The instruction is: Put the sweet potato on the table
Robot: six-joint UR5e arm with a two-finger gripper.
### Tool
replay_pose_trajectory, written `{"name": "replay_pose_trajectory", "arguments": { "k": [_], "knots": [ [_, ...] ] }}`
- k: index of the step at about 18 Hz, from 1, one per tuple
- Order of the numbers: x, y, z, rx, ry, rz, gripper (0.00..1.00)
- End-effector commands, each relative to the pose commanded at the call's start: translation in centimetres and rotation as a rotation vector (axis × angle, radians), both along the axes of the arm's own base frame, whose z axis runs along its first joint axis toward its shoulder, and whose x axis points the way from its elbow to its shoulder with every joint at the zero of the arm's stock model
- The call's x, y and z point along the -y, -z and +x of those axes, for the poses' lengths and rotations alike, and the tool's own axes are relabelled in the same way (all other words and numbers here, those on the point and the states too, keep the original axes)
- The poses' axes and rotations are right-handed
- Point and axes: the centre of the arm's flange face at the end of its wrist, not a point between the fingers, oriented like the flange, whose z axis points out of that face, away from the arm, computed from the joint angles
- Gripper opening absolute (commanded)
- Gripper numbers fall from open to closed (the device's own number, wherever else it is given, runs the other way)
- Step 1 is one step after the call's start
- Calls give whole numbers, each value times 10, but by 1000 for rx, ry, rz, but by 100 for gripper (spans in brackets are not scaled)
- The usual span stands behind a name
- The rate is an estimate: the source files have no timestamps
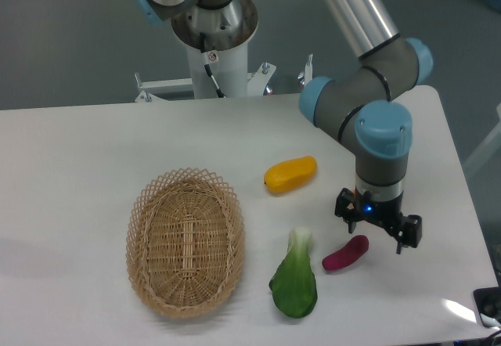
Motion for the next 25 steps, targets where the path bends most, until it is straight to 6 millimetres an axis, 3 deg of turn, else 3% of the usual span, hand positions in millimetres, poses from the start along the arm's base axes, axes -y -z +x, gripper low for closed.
{"name": "replay_pose_trajectory", "arguments": {
  "k": [4, 8, 9, 10, 13, 16, 25],
  "knots": [
    [46, -60, -12, -61, -61, 40, 100],
    [89, -80, -24, -76, 60, -49, 100],
    [118, -87, -30, -59, 165, -127, 100],
    [162, -88, -44, -18, 237, -183, 100],
    [204, -84, -58, 23, 320, -192, 100],
    [228, -83, -65, 44, 352, -162, 100],
    [232, -82, -66, 43, 368, -157, 100]
  ]
}}
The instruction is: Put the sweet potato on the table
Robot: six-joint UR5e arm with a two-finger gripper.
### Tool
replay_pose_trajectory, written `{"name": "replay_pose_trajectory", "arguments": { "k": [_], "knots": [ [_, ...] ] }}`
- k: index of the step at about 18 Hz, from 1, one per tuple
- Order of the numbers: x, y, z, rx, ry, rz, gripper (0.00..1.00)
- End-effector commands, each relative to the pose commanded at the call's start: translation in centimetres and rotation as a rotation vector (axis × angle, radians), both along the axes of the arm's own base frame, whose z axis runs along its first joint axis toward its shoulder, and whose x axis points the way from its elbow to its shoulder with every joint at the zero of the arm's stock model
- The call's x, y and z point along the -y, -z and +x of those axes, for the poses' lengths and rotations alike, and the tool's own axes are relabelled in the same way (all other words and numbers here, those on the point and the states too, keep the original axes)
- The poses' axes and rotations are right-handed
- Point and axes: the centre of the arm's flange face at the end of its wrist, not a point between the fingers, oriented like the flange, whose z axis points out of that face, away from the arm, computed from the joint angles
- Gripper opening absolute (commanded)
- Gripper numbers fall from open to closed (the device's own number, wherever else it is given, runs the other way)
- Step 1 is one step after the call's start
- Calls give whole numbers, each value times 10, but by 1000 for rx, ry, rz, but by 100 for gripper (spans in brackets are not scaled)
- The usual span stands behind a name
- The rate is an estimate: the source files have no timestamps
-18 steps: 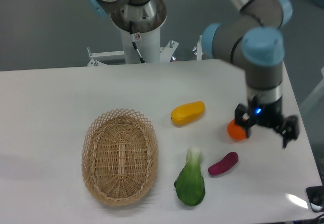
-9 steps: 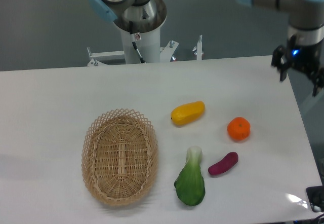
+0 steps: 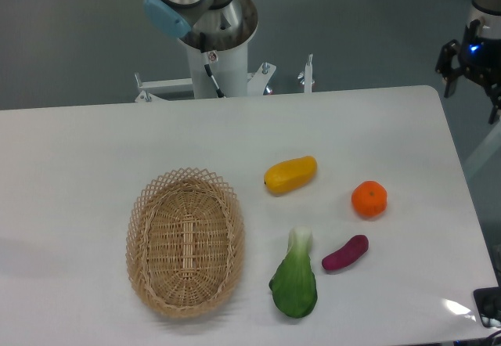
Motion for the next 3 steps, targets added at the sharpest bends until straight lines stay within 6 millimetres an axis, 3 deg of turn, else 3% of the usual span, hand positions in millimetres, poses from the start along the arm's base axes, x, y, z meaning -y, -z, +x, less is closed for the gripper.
{"name": "replay_pose_trajectory", "arguments": {
  "k": [3],
  "knots": [
    [0, 0, 0, 0, 0, 1, 100]
  ]
}}
